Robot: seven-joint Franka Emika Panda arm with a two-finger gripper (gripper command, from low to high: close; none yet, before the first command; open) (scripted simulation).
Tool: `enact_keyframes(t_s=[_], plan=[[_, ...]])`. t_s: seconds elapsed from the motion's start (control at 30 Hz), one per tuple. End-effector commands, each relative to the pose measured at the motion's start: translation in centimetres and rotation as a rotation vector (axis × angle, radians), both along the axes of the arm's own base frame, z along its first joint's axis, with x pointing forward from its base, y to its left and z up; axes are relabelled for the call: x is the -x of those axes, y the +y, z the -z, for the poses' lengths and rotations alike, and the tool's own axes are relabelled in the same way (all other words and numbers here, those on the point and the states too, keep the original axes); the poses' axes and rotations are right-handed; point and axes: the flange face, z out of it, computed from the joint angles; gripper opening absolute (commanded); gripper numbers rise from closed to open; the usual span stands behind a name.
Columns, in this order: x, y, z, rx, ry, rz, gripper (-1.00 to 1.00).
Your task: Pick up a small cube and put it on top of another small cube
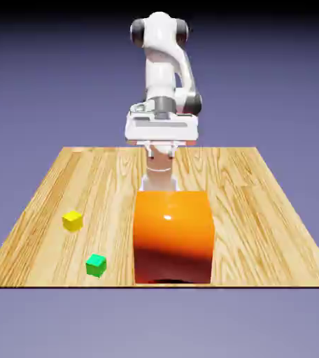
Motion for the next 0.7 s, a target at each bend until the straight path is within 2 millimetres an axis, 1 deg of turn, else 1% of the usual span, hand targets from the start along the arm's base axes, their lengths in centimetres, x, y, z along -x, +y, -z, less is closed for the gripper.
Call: enact_keyframes(t_s=[0.0,0.1,0.13,0.23,0.37,0.5,0.67], plan=[[-0.9,-0.9,0.2,-0.042,0.041,0.042,0.0],[-3.3,-3.8,1.1,-0.169,0.164,0.165,0.0],[-4.0,-4.7,1.8,-0.211,0.211,0.206,0.0],[-5.6,-7.6,5.0,-0.336,0.37,0.332,0.0],[-7.0,-11.0,9.4,-0.505,0.568,0.491,0.0],[-7.9,-14.0,13.6,-0.679,0.749,0.639,0.0],[-8.5,-17.3,18.6,-0.902,0.947,0.801,0.0]])
